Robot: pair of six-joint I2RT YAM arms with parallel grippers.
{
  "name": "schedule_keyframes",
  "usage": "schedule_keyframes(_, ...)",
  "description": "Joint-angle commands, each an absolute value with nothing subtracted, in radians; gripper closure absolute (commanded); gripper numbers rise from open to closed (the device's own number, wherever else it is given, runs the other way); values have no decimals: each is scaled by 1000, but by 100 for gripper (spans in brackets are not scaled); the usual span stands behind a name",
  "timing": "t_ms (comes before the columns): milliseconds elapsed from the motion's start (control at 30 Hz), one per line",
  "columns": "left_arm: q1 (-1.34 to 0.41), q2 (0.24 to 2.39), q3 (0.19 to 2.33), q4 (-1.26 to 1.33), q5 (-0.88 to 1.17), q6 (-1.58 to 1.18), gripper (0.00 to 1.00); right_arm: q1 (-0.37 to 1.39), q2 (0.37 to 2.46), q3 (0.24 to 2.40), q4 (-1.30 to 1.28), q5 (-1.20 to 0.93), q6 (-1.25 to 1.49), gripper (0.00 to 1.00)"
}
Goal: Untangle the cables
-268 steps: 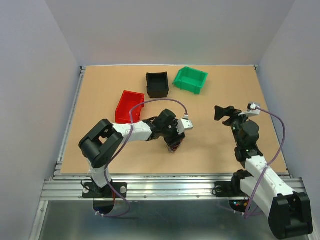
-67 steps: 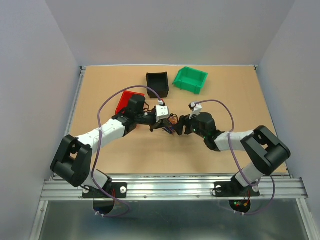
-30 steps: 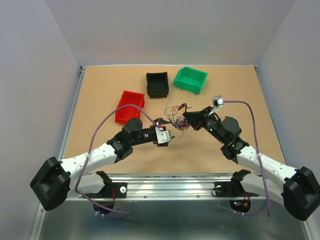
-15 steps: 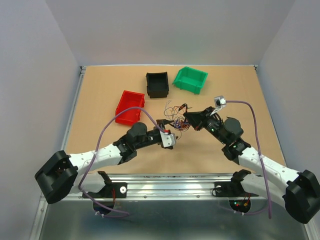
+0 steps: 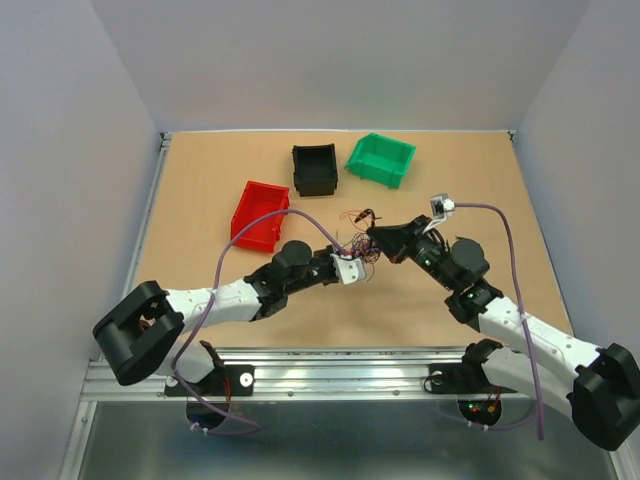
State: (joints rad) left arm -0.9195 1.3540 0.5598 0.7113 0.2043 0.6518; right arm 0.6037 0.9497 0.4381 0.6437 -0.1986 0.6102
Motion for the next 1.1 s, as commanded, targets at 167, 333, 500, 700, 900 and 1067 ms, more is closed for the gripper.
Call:
schedule_keyframes(167,-919,1119,609,488,374,675,100,614,770,339,546,184,542,99)
schedule_keyframes(333,-815,948,586,476,356,607,100,612,612,305,325,529,526,99)
schedule_keyframes(500,-626,905,641,482,480,456,100,611,422,245,256,672,511,99)
schedule_keyframes(700,-549,965,666,561,260,341,100,612,319,248,94,846,583,96)
schedule_keyframes(900,-408,951,655,610,337,236,100,612,207,224,68,836,542,89)
schedule_keyframes(1067,-410,959,650,580,698,281,100,612,225,232,71,614,477,39)
